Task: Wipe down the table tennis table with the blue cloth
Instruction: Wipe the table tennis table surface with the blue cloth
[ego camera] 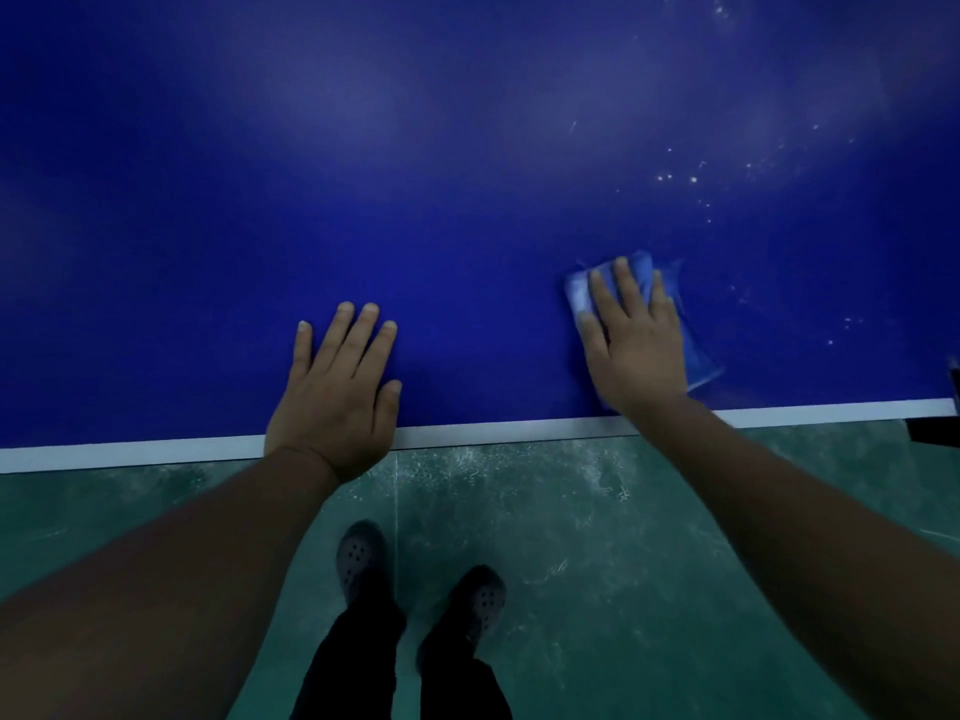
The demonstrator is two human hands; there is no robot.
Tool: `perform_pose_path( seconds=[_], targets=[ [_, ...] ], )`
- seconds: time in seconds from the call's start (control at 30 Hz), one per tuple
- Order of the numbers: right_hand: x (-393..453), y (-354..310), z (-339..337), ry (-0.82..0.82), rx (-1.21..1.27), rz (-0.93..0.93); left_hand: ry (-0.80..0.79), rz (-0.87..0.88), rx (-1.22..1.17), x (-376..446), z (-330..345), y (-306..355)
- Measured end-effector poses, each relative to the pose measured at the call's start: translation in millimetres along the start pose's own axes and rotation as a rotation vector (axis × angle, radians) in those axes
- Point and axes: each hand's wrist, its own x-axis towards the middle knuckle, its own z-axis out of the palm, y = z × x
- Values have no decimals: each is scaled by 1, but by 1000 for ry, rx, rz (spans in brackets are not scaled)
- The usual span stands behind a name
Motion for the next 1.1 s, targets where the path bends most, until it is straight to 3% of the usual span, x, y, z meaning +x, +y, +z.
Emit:
perform_pose_path(
  seconds=[0.1,0.23,0.3,0.37,0.43,0.6,0.67,0.77,0.9,0.93,1.0,1.03,1.1],
  targets=[
    [28,-56,0,10,-4,-59,32,2,-47,0,-1,-1],
    [7,-119,14,-48,-27,-504,92,0,-121,-1,-1,-2],
    [-26,-109,20,-119,-5,-704,115,-1,-165,-2,-1,-4],
    [-53,-82,20,-139,17,-773,137,-5,-219,-3,-2,-4],
    [-69,-68,8,-143,113,-681,161,-14,-300,-5,-7,-3],
    [-42,-120,-77,-385,983,77,283,-182,-510,-17,-30,-19],
    [-12,-110,-98,-458,1107,211,286,-223,-472,-30,-41,-41],
    [29,-72,-107,-433,853,301,263,-267,-356,-44,-56,-86],
    [49,-54,-83,-40,352,289,200,-312,-178,-54,-63,-136],
    [41,-65,-69,-42,221,190,180,-295,-129,-58,-61,-145],
    [18,-84,-28,-204,-47,-47,156,-257,-53,-63,-56,-156],
    [7,-88,-13,-252,-86,-59,150,-249,-33,-65,-53,-158],
    [17,-89,-2,-142,-63,-10,151,-242,-19,-65,-49,-159]
  ],
)
